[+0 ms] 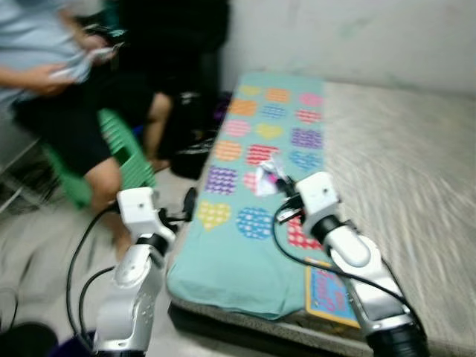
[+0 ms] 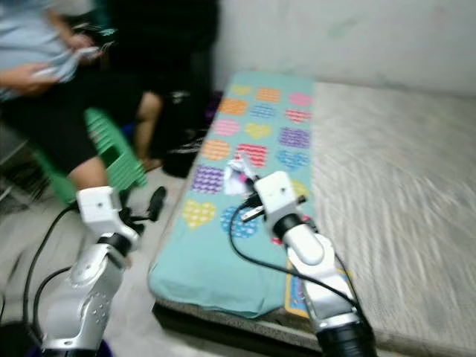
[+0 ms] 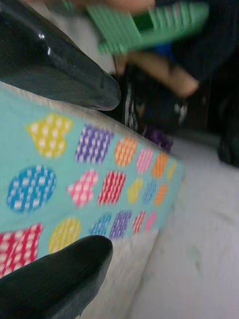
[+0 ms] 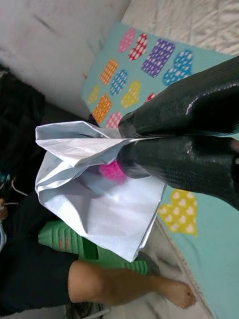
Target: Clean up the room
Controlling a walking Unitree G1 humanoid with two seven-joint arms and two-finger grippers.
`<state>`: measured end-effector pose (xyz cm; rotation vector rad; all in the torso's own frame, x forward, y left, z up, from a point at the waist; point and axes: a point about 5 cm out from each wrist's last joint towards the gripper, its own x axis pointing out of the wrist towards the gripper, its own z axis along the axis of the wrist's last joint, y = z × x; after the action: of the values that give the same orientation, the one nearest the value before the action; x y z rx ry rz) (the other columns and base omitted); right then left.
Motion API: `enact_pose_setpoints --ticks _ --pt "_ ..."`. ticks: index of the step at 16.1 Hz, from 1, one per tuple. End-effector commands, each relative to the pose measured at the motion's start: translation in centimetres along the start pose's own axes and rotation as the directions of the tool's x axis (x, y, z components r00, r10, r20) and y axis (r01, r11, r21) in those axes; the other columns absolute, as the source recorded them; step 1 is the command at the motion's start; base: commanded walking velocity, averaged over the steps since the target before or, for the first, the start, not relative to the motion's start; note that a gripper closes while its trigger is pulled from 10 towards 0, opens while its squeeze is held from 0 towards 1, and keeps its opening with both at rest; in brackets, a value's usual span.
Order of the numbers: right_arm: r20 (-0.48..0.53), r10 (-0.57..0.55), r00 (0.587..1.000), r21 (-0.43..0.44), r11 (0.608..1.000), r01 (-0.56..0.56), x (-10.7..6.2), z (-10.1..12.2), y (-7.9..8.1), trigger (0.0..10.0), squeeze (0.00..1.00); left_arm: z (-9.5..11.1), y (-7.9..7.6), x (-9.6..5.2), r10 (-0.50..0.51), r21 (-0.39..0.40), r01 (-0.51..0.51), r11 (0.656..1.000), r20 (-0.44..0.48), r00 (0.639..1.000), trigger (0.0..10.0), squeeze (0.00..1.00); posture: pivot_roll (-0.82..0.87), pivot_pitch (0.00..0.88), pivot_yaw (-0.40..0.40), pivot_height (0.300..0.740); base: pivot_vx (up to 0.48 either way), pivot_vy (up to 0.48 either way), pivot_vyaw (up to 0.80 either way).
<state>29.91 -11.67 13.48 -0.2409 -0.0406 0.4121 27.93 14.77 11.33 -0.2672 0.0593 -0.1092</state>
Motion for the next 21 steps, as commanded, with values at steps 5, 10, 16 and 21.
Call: enact_pose_setpoints --ticks 5,10,16,21 --pt "0.031 0.026 0.999 -0.001 1.000 -0.026 0.3 0.7 0.6 10.0 0.00 0.2 0.5 0.1 0.027 0.016 -0.027 1.000 0.005 1.000 10.0 0.00 -0.22 0.000 0.023 0.740 0.000 0.000 0.80" --pt "0.035 0.030 0.999 0.011 0.999 -0.030 0.3 0.7 0.7 10.0 0.00 0.1 0.5 0.1 0.024 0.021 -0.024 0.999 0.004 1.000 10.0 0.00 -0.22 0.000 0.022 0.740 0.000 0.000 0.80" --pt "0.052 0.021 0.998 0.054 0.998 -0.023 0.4 0.8 0.4 10.0 0.00 0.5 0.6 0.1 0.052 0.106 -0.056 0.993 0.037 0.998 10.0 0.00 -0.20 0.000 0.022 0.740 0.000 0.000 0.53" --pt "0.082 -0.044 0.996 0.102 0.994 0.035 1.9 1.1 0.4 10.0 0.00 1.4 1.6 0.4 0.072 0.164 -0.080 0.983 0.057 0.996 10.0 0.00 -0.17 0.000 0.073 0.740 0.000 0.000 0.00"
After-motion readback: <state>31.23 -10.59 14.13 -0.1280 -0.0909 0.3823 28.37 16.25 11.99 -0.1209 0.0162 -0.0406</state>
